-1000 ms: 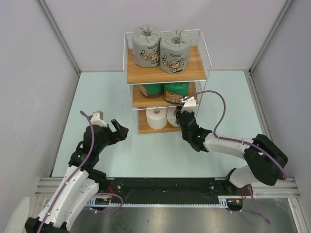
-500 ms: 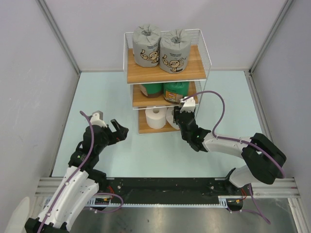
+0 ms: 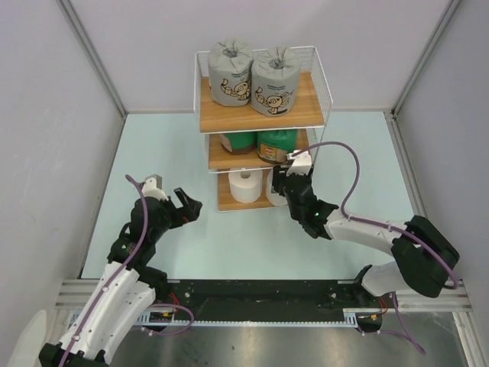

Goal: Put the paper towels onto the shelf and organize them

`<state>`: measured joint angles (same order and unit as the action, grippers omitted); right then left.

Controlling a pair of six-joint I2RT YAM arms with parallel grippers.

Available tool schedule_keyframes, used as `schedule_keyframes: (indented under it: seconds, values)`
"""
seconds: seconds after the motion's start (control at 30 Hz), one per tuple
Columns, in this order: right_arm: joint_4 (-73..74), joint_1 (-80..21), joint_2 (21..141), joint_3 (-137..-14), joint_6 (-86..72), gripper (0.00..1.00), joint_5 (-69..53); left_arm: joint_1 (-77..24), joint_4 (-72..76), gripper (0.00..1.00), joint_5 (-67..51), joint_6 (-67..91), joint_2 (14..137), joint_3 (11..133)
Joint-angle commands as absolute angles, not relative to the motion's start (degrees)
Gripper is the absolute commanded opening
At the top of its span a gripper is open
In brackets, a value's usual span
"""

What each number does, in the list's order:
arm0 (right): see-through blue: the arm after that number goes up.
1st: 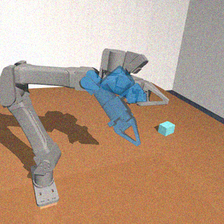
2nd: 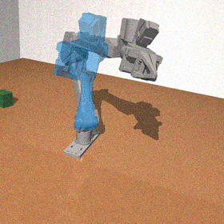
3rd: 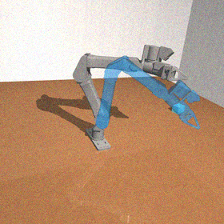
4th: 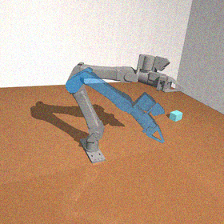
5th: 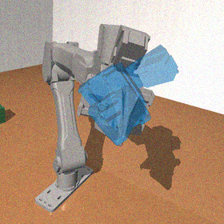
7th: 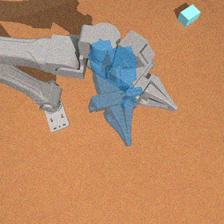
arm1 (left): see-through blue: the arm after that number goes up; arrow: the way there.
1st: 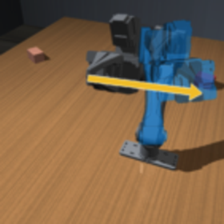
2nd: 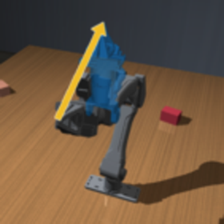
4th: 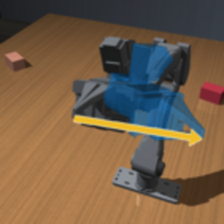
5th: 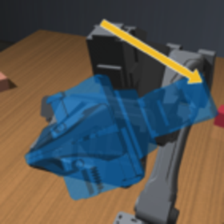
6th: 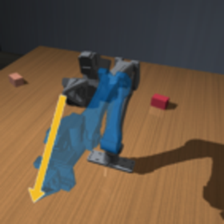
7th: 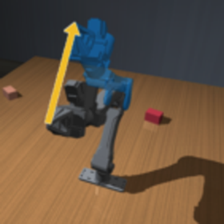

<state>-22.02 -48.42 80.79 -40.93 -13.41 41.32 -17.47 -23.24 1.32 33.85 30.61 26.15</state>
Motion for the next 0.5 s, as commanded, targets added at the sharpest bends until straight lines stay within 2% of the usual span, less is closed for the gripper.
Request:
schedule_keyframes:
  seconds: [0.0,0.2,0.33,0.4,0.47]
  values:
    - [-18.5,-47.8,72.5,-41.5,-13.3,0.74,32.8,-17.8,-22.1,1.00,1.8,33.0,30.4,26.9]
    - [-8.0,-48.0,62.3,-41.4,-14.3,0.79,19.4,-17.8,-21.8,1.00,1.6,33.0,30.8,26.6]
    - [-2.4,-47.9,57.8,-39.1,-17.2,0.77,19.0,-17.8,-21.4,1.00,1.4,33.1,30.8,26.3]
    - [-1.4,-48.0,56.9,-36.2,-18.3,0.70,20.6,-17.8,-21.3,1.00,1.4,33.1,30.8,26.3]
    - [-1.7,-48.0,55.5,-33.2,-19.4,0.55,22.3,-17.8,-21.3,1.00,1.3,33.2,31.1,26.4]
